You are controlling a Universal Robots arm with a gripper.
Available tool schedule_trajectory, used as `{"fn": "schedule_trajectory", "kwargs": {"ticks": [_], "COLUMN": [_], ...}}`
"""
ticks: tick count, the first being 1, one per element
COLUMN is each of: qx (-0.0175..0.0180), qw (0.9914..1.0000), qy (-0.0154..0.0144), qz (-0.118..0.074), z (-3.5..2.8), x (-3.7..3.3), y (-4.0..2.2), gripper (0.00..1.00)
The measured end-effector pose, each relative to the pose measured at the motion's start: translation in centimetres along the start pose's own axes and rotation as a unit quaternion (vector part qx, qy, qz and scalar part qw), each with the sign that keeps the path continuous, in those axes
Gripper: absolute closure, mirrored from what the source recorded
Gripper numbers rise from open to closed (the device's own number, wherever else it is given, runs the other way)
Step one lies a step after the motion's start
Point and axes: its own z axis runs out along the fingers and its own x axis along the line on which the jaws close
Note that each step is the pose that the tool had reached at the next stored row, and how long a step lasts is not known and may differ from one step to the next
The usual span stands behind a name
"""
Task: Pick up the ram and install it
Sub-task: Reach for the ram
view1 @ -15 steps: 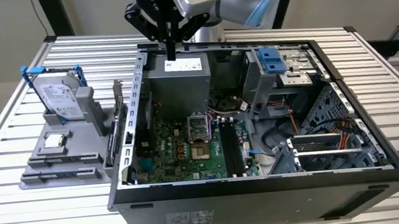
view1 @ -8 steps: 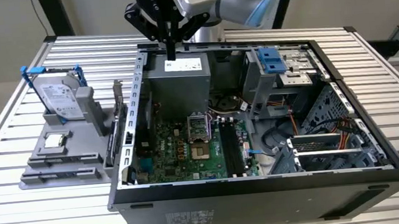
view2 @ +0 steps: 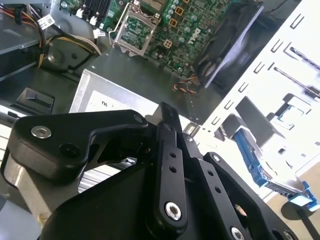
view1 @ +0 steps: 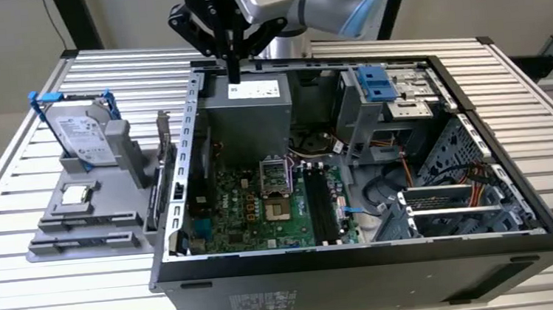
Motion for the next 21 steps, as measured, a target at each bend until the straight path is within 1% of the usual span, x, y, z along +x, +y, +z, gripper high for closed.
{"fn": "schedule_trajectory", "kwargs": {"ticks": [3, 4, 7, 14, 21], "qx": [-0.0001, -0.0001, -0.0001, -0.0001, 0.0000], "qw": [1.00000, 1.00000, 1.00000, 1.00000, 1.00000], "qy": [0.0000, 0.0000, -0.0001, 0.0000, 0.0000], "qz": [0.000, 0.000, 0.000, 0.000, 0.000], "z": [-0.01, -0.01, -0.02, -0.02, -0.05], "x": [0.50, 0.81, 1.20, 1.34, 2.20], "y": [-0.03, -0.06, -0.08, -0.10, -0.15], "gripper": [1.00, 1.00, 1.00, 1.00, 1.00]}}
